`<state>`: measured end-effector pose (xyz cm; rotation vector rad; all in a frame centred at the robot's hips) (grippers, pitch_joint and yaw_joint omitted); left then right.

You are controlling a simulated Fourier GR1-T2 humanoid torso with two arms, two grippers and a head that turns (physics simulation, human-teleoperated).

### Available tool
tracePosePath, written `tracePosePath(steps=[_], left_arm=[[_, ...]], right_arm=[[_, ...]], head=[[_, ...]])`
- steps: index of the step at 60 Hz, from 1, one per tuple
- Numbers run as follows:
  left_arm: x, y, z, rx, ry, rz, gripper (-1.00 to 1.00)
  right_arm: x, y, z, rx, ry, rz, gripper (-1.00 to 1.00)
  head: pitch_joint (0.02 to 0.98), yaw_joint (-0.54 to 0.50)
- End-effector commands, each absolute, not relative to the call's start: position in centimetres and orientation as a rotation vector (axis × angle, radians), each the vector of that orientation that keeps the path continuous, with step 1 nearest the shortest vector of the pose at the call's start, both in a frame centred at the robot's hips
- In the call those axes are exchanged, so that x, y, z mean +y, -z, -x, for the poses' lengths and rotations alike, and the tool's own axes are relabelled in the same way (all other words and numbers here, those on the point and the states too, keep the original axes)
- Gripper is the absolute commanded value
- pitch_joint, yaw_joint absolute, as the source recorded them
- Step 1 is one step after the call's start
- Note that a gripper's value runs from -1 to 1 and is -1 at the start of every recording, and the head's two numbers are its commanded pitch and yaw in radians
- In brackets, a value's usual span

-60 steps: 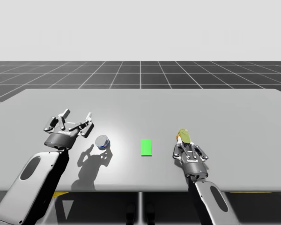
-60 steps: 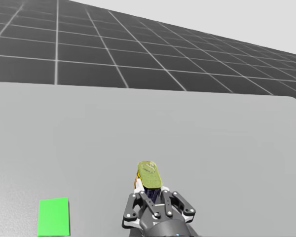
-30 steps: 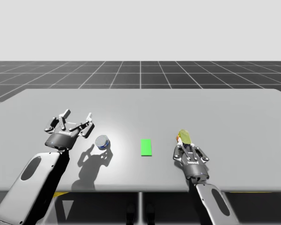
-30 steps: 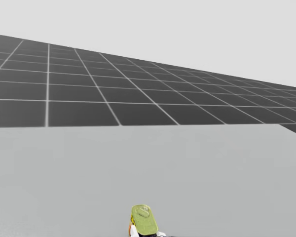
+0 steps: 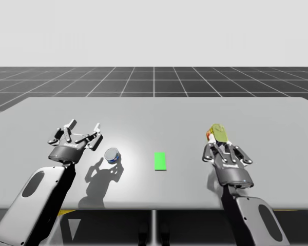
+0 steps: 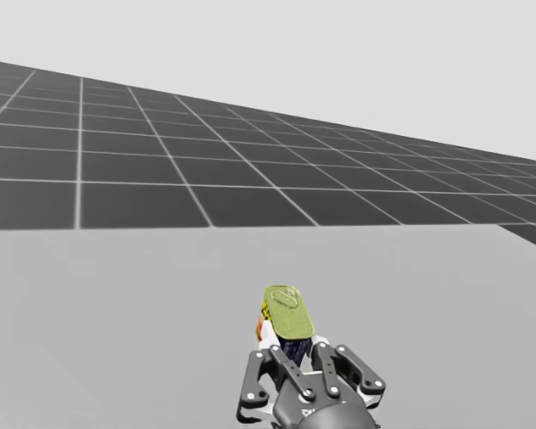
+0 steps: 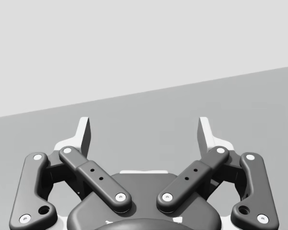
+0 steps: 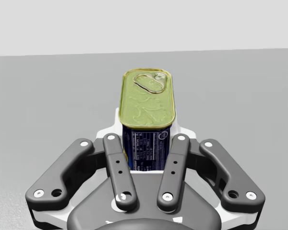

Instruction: Look at the card. If it is red, pick the object on the left. If it is green, pick the object on the right.

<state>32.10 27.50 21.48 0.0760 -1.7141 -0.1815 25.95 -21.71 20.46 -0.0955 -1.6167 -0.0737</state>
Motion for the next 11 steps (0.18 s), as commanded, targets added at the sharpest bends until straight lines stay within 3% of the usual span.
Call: tracePosePath(steps=[1, 11], left_arm=[[27.6, -21.5, -32.1, -1.715, 0.180, -0.076, -1.00], [27.6, -21.5, -32.1, -1.716, 0.180, -0.076, -1.00]], right_arm=[[-22.7, -27.1, -27.1, -1.773, 0.143, 0.168, 0.99], [-22.8, -30.2, -26.7, -1.870, 0.149, 0.199, 1.00]], head=[[0.421, -0.43], [0.418, -0.43]])
